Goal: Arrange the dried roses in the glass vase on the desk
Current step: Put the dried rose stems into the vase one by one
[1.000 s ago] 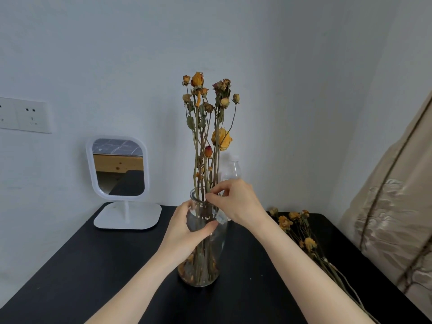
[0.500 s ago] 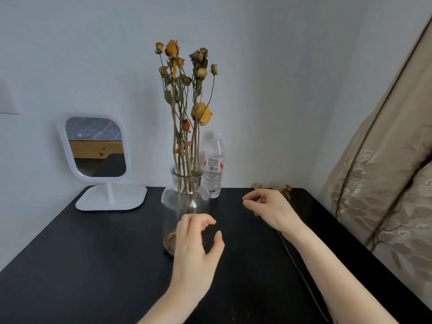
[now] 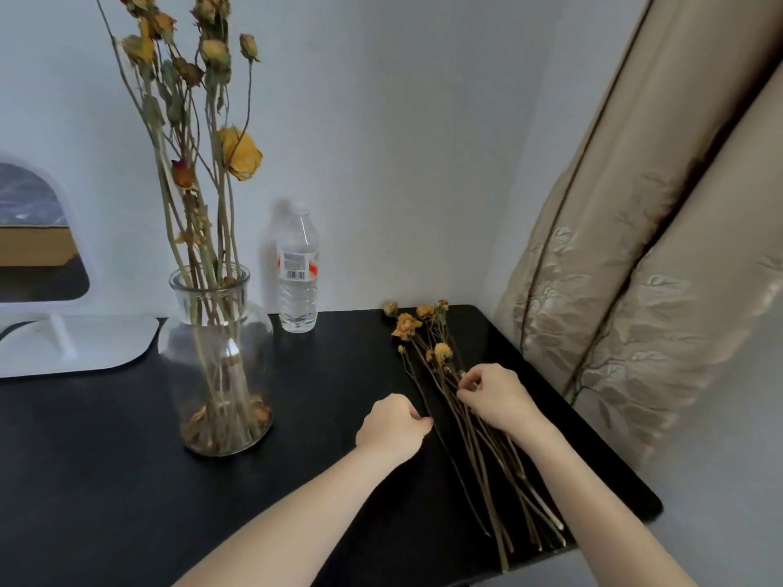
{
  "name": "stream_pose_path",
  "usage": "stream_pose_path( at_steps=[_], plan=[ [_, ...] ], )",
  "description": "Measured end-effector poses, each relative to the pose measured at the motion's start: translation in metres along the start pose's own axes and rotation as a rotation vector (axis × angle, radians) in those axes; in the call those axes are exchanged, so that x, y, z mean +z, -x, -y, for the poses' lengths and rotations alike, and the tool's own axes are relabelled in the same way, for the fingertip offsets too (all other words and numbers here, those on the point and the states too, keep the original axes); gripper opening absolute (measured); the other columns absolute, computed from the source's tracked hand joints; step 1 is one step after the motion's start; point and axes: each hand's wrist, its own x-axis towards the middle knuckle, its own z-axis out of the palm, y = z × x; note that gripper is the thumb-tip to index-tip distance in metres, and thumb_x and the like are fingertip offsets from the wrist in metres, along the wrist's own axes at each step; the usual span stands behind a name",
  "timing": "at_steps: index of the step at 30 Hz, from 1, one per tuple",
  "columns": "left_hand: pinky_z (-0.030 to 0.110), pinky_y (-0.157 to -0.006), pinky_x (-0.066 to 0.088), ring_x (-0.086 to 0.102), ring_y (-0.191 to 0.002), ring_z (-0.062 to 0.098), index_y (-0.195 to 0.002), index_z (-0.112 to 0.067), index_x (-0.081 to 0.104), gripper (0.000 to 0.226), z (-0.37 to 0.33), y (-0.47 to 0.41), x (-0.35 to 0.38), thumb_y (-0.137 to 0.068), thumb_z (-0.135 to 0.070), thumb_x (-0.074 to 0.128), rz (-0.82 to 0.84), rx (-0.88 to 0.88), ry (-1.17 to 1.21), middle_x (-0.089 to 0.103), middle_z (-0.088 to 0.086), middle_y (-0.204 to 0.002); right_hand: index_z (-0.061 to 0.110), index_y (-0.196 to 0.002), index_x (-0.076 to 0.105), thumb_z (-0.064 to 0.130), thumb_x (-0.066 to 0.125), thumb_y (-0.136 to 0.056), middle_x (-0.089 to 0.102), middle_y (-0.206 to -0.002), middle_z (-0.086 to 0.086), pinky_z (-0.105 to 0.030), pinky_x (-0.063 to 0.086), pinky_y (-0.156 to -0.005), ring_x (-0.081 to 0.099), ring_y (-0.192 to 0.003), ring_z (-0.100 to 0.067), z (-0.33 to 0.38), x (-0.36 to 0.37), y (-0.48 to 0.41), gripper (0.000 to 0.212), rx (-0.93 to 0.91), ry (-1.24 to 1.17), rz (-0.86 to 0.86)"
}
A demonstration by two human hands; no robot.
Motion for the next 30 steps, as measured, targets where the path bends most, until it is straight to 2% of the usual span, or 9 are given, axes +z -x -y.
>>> stream_pose_path(
  at_steps=[3,5,7,9,12,20,26,30],
  plan=[
    [0.033,-0.072,0.049,0.063,-0.09,0.024,-0.095,-0.014,0.064,0.03,-0.013,-0.009,0.013,-0.084,-0.041,0.057,-0.028,-0.07,-0.087,0.066,0.004,-0.097,0.02,-0.1,0.065,0.027,0.061,-0.087,0.065,-0.103,0.0,-0.031,0.051,-0.074,0.062,-0.093,-0.019,0.002,0.003,-0.002,0.015,-0.008,0.074,0.007],
    [0.032,-0.067,0.047,0.063,-0.086,0.024,-0.091,-0.014,0.06,0.029,-0.02,-0.013,0.018,-0.084,-0.041,0.057,-0.056,-0.097,-0.131,0.065,0.004,-0.095,0.019,-0.099,0.067,0.029,0.061,-0.087,0.067,-0.102,-0.001,-0.029,0.048,-0.07,0.063,-0.094,-0.021,0.006,0.005,-0.004,0.016,-0.013,0.121,0.012],
    [0.031,-0.063,0.045,0.059,-0.078,0.022,-0.079,-0.016,0.051,0.023,-0.024,-0.016,0.02,-0.085,-0.038,0.057,-0.082,-0.105,-0.182,0.061,0.002,-0.086,0.017,-0.1,0.067,0.03,0.062,-0.087,0.068,-0.1,-0.003,-0.03,0.047,-0.069,0.064,-0.093,-0.023,0.011,0.009,-0.007,0.019,-0.001,0.163,0.032],
    [0.03,-0.061,0.043,0.055,-0.072,0.021,-0.068,-0.018,0.043,0.027,-0.025,-0.018,0.02,-0.085,-0.034,0.055,-0.1,-0.119,-0.21,0.053,-0.002,-0.074,0.015,-0.103,0.065,0.031,0.062,-0.087,0.067,-0.101,-0.005,-0.032,0.049,-0.071,0.064,-0.093,-0.023,0.014,0.013,-0.009,0.023,0.019,0.215,0.063],
    [0.029,-0.059,0.041,0.053,-0.068,0.019,-0.064,-0.02,0.04,0.029,-0.024,-0.021,0.016,-0.085,-0.033,0.054,-0.103,-0.139,-0.224,0.047,-0.003,-0.067,0.013,-0.105,0.059,0.033,0.062,-0.086,0.065,-0.102,-0.006,-0.031,0.047,-0.069,0.064,-0.093,-0.023,0.016,0.019,-0.012,0.028,0.055,0.293,0.068],
    [0.029,-0.059,0.039,0.051,-0.066,0.02,-0.063,-0.017,0.038,0.032,-0.007,-0.023,-0.003,-0.085,-0.033,0.054,-0.09,-0.163,-0.088,0.046,-0.002,-0.066,0.012,-0.099,0.059,0.025,0.063,-0.086,0.065,-0.095,-0.005,-0.03,0.046,-0.062,0.065,-0.086,-0.023,0.017,0.023,-0.016,0.019,0.085,0.383,0.051],
    [0.026,-0.05,0.03,0.036,-0.049,0.015,-0.054,-0.018,0.029,0.041,0.002,-0.02,-0.01,-0.083,-0.03,0.055,-0.077,-0.136,-0.027,0.033,-0.003,-0.055,0.012,-0.098,0.057,0.024,0.064,-0.086,0.055,-0.081,-0.003,-0.029,0.045,-0.061,0.056,-0.072,-0.019,0.02,0.023,-0.016,0.018,0.088,0.433,0.074],
    [0.028,-0.055,0.032,0.032,-0.047,0.014,-0.053,-0.018,0.027,0.043,0.007,-0.016,-0.013,-0.083,-0.028,0.056,-0.051,-0.108,0.023,0.029,-0.003,-0.053,0.013,-0.093,0.056,0.027,0.063,-0.085,0.054,-0.077,-0.002,-0.029,0.044,-0.059,0.056,-0.071,-0.019,0.02,0.021,-0.014,0.017,0.079,0.425,0.057]
  ],
)
